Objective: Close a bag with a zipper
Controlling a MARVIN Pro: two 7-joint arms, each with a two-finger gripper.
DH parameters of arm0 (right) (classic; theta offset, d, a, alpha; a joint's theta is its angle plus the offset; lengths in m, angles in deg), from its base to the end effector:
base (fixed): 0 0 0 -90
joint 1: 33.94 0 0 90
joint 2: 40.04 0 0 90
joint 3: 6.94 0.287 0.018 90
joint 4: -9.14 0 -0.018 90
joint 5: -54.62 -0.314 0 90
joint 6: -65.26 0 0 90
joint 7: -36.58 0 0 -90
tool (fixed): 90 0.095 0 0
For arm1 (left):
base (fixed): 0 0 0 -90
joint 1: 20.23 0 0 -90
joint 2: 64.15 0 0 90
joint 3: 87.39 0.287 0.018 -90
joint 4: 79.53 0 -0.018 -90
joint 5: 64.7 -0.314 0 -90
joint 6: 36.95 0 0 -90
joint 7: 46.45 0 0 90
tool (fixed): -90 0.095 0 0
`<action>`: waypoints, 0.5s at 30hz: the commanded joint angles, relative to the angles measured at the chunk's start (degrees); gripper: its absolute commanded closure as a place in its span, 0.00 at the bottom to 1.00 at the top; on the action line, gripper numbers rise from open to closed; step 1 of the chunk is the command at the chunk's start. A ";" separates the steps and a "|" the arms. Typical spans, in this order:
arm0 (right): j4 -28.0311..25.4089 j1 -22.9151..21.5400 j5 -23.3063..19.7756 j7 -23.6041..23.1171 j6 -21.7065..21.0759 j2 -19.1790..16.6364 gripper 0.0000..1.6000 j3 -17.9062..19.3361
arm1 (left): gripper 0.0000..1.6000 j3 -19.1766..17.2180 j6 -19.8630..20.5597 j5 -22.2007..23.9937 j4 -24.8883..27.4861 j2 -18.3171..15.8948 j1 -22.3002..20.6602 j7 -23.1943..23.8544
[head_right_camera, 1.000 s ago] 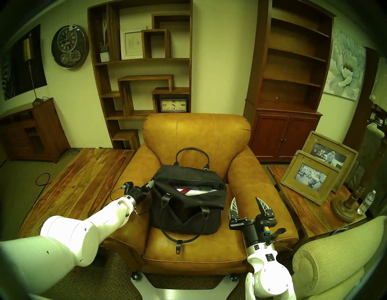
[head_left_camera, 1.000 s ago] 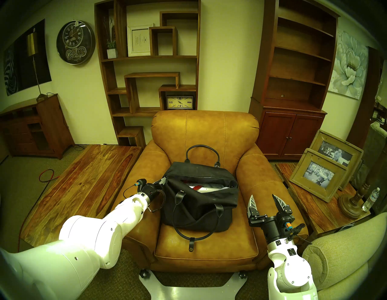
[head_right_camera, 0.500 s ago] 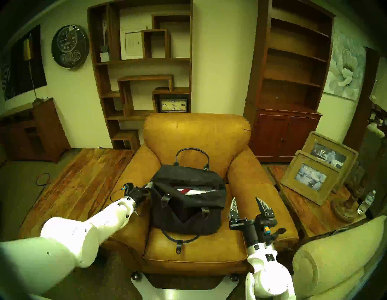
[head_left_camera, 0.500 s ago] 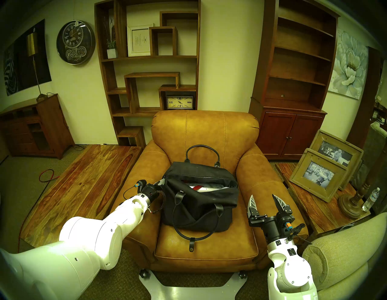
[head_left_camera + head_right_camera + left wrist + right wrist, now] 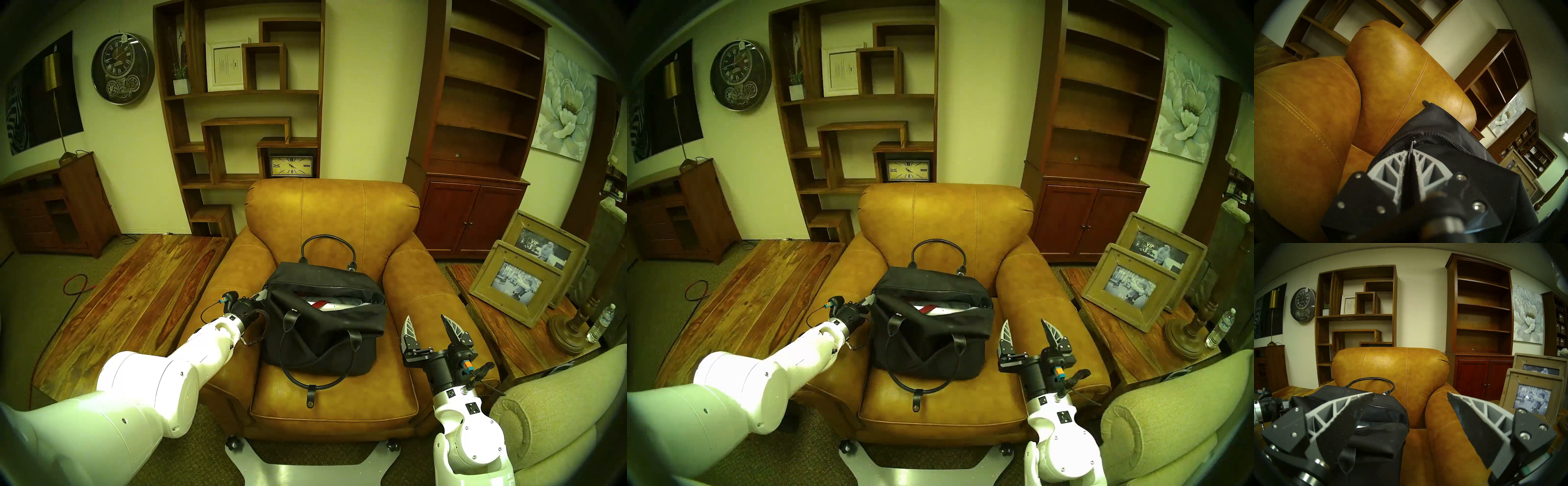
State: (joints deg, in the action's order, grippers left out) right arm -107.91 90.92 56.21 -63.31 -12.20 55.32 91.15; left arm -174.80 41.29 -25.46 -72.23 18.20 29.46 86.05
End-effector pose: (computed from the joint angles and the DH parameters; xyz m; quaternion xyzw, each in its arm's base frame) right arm 0.2497 -0.0269 -0.3007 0.6818 0.0187 0.7312 0.0126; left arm 0.5032 0.0434 -0.4416 0.7466 0.1118 0.5667 0.3300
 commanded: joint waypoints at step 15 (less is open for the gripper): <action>-1.07 -0.24 -0.07 0.05 0.25 0.04 0.00 -0.01 | 1.00 -1.23 -3.59 0.85 5.44 -0.04 -1.34 7.92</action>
State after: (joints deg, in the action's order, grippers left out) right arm -107.86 90.91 56.21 -63.31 -12.19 55.31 91.15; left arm -176.15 39.23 -24.57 -70.28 18.34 30.03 90.87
